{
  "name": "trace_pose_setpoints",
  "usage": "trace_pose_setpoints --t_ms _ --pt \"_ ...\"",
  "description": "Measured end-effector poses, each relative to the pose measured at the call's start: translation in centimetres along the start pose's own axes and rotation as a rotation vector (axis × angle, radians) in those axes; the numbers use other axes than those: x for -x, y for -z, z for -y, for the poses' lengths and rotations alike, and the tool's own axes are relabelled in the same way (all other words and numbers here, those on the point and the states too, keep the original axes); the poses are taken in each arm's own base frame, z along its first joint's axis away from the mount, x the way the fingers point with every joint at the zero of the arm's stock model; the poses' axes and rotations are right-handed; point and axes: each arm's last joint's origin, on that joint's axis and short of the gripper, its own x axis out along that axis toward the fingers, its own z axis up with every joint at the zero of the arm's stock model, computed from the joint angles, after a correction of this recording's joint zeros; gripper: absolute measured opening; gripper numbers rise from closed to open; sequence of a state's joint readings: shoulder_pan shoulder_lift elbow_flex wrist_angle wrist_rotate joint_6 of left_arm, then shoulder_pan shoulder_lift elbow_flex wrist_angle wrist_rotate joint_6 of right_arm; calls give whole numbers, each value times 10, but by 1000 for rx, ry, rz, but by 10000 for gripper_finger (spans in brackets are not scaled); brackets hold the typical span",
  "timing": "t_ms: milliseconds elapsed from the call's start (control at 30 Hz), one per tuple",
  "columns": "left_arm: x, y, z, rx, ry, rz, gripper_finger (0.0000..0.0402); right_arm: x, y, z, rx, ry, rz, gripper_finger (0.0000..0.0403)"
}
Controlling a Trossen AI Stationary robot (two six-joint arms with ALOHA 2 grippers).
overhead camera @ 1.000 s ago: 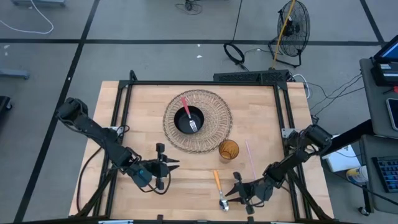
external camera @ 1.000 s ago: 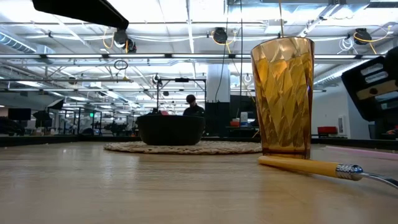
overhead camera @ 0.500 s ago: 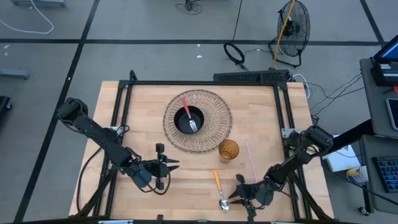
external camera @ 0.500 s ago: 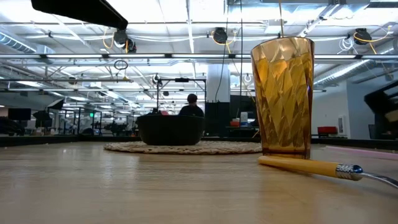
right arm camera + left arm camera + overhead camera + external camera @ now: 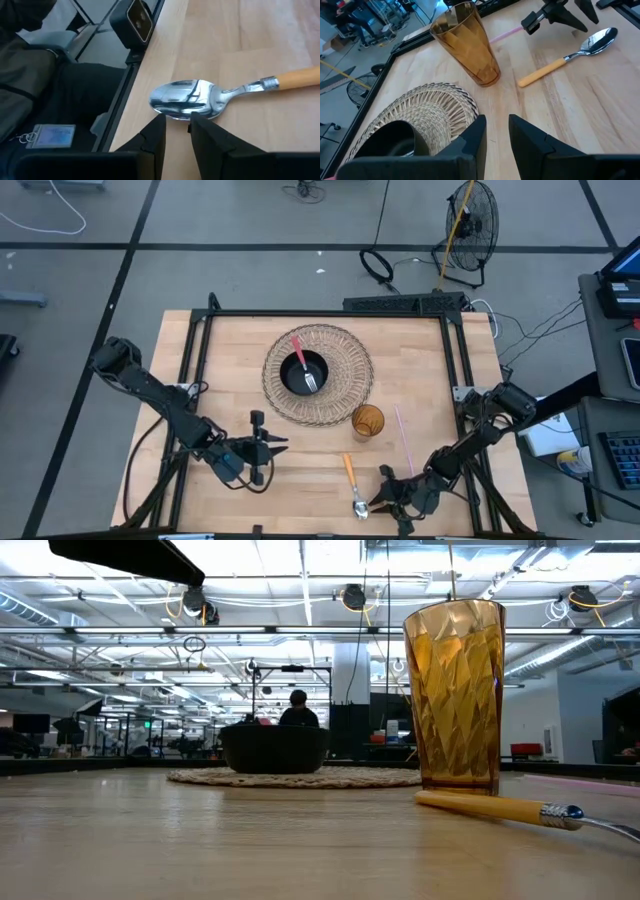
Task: Pick & Place Utensil
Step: Put the yellow spoon into the black bowl on the woven mat
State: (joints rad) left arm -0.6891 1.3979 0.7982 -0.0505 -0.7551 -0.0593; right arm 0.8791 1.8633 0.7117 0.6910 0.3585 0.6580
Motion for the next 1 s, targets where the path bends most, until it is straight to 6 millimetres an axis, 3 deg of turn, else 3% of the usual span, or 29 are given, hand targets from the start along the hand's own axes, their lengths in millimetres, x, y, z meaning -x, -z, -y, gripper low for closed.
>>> trace_pose_setpoints --t_ms 267,667,1000 --pt "0 0 0 -1 0 -1 88 -4 1 -1 9 21 -24 48" --pt "0 0 0 -4 -2 -1 88 -30 3 -8 49 52 -44 26" --pt "2 0 2 7 3 3 88 -40 -15 21 24 150 -17 13"
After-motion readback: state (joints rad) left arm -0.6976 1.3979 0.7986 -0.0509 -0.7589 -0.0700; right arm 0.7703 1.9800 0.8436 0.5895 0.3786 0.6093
